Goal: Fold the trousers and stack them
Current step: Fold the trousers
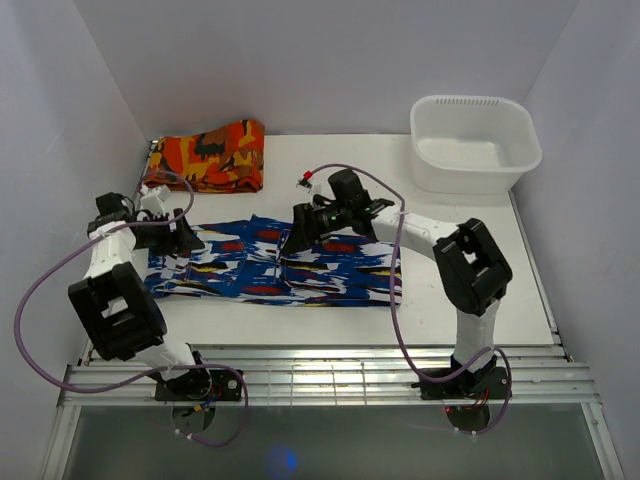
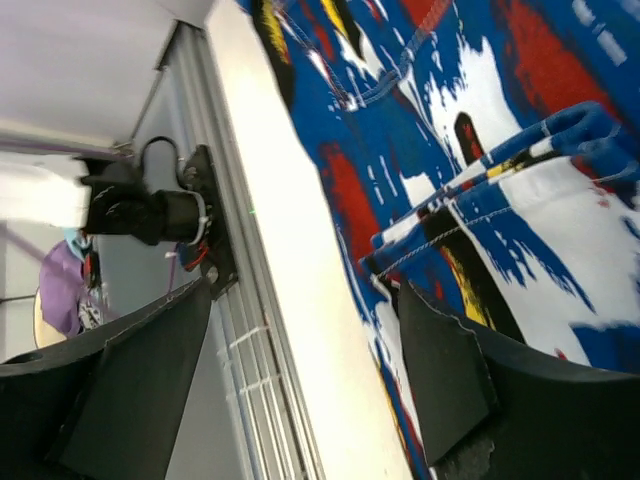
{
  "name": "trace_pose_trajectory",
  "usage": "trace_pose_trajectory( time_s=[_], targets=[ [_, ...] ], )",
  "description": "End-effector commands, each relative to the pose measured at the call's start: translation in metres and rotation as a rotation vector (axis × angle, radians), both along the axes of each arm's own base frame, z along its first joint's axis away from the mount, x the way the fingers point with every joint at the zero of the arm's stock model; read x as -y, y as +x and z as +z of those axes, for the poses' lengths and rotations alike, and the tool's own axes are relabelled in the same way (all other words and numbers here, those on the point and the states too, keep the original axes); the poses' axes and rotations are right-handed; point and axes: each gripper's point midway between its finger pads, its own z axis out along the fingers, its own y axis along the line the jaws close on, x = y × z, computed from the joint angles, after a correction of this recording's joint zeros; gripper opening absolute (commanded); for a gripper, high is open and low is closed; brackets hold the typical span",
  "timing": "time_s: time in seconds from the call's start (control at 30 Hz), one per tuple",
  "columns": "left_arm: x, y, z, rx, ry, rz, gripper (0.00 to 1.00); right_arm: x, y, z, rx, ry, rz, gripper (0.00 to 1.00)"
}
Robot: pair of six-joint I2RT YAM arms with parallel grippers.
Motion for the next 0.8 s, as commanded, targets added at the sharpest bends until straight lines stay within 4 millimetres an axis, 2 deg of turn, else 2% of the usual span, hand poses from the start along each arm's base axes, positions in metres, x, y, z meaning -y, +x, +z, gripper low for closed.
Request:
trace_pose_trajectory(
  time_s=[0.0,0.03,0.07,0.13,0.17,0.23,0.27,0.33,0.37,0.47,0.5,0.57,0.6,0.63,0.73,0.77],
  targets=[
    [0.037,0.020,0.108,0.326,-0.085,-0.153,0.87,0.049,0.001,0.072,0.137,0.148,0.124,0.81],
    [0.053,0.019,0.123,0.365,-0.123,-0.203,0.86,0.064,-0.009,0.083,0.134,0.177,0.150,0.76],
    [0.079,0.017,0.129,0.368,-0.162,-0.270,0.84,0.087,-0.008,0.066,0.117,0.156,0.127,0.74],
    [0.113,0.013,0.135,0.389,-0.223,-0.354,0.82,0.110,-0.020,0.058,0.091,0.154,0.128,0.67],
    [0.146,0.001,0.128,0.366,-0.278,-0.434,0.80,0.130,-0.028,0.035,0.036,0.121,0.111,0.64],
    [0.178,0.001,0.130,0.380,-0.338,-0.478,0.78,0.147,-0.041,0.025,-0.008,0.123,0.114,0.59],
    [0.210,-0.006,0.122,0.399,-0.371,-0.568,0.76,0.159,-0.052,0.009,-0.070,0.102,0.095,0.58],
    [0.236,-0.014,0.115,0.296,-0.470,-0.549,0.74,0.167,-0.061,-0.005,-0.087,0.090,0.097,0.57],
    [0.257,-0.017,0.100,0.279,-0.499,-0.583,0.73,0.172,-0.070,-0.017,-0.129,0.077,0.093,0.57],
    [0.286,-0.018,0.084,0.168,-0.561,-0.553,0.73,0.178,-0.079,-0.046,-0.191,0.023,0.080,0.58],
    [0.292,-0.006,0.066,0.136,-0.555,-0.518,0.72,0.182,-0.083,-0.061,-0.234,-0.009,0.070,0.58],
    [0.300,0.001,0.046,0.064,-0.546,-0.471,0.71,0.191,-0.081,-0.081,-0.256,-0.057,0.039,0.59],
    [0.298,0.010,0.032,0.037,-0.522,-0.423,0.69,0.195,-0.083,-0.094,-0.310,-0.083,0.027,0.59],
    [0.298,0.014,0.008,-0.029,-0.506,-0.380,0.68,0.198,-0.083,-0.101,-0.330,-0.093,0.021,0.59],
    [0.290,0.024,-0.037,-0.131,-0.446,-0.297,0.65,0.210,-0.074,-0.122,-0.413,-0.136,-0.035,0.62],
    [0.286,0.026,-0.046,-0.150,-0.435,-0.280,0.65,0.215,-0.069,-0.125,-0.429,-0.135,-0.062,0.63]
  ],
)
